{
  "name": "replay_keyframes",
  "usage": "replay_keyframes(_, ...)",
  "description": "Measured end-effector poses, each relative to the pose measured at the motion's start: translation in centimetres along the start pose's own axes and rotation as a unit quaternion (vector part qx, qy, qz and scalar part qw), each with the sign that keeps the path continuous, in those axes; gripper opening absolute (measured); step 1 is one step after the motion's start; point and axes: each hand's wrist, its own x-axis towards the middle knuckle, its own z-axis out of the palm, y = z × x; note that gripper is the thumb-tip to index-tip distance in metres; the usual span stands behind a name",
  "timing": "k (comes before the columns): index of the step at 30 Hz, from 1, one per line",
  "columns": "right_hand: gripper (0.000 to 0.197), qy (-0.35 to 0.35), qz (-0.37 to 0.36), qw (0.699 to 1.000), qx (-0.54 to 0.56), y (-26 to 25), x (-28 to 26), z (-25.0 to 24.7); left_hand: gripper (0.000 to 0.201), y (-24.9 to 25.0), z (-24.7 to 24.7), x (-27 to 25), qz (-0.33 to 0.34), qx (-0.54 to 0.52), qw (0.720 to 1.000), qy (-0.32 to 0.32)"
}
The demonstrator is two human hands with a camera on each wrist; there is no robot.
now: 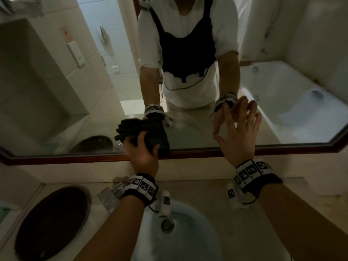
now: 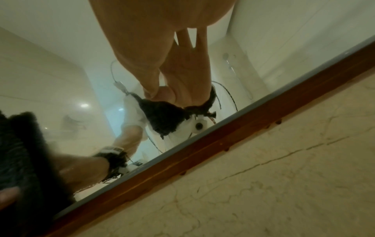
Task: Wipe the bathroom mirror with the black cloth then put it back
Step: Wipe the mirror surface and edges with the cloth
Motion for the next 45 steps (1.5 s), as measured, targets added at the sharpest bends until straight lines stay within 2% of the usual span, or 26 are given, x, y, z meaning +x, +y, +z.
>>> replay_keyframes(5,0.105,0.019,0.003,1.000,0.006,0.1,0.0,1.0,0.068,-1.6,-0.4,0.7,0.019,0.002,0.999,0.038)
replay_keyframes(9,0.108,0.019,0.000,1.000,0.012,0.2,0.0,1.3,0.067,-0.8,0.5,0.3,0.033,0.003,0.998,0.052)
replay_keyframes(12,0.106,0.018,0.001,1.000,0.015,0.2,-0.1,1.4,0.066,2.4,2.4,-0.7,0.077,-0.001,0.997,0.025)
replay_keyframes(15,0.101,0.029,-0.006,0.999,0.019,0.3,-0.2,1.5,0.068,6.0,4.5,-1.9,0.095,0.014,0.995,-0.019)
replay_keyframes(17,0.101,0.033,-0.009,0.999,0.020,0.5,-0.3,1.3,0.067,6.8,5.0,-2.4,0.099,0.023,0.994,-0.024)
replay_keyframes(21,0.104,0.030,-0.008,0.999,0.009,0.6,-0.2,1.4,0.072,4.9,4.2,-2.1,0.098,0.041,0.994,-0.030)
replay_keyframes(26,0.103,0.026,-0.005,1.000,0.004,0.6,-0.2,1.6,0.065,0.5,1.6,-0.2,0.060,-0.017,0.998,0.032)
replay_keyframes(28,0.103,0.028,-0.007,1.000,0.008,0.6,-0.2,1.7,0.072,-1.5,0.0,0.5,0.038,0.005,0.999,0.032)
replay_keyframes(32,0.105,0.034,-0.010,0.999,0.013,0.8,-0.2,1.8,0.079,-2.7,-1.4,1.1,0.040,0.055,0.997,0.024)
replay_keyframes(39,0.105,0.036,-0.015,0.999,0.015,0.8,-0.3,1.9,0.083,-0.8,-3.0,3.0,0.038,0.041,0.998,0.037)
replay_keyframes(43,0.105,0.033,-0.008,0.999,0.025,0.6,-0.3,1.8,0.085,2.7,-4.1,5.1,0.103,0.046,0.991,0.070)
replay_keyframes(45,0.105,0.031,-0.005,0.999,0.024,0.5,-0.4,1.9,0.082,5.1,-3.2,4.9,0.124,0.077,0.987,0.060)
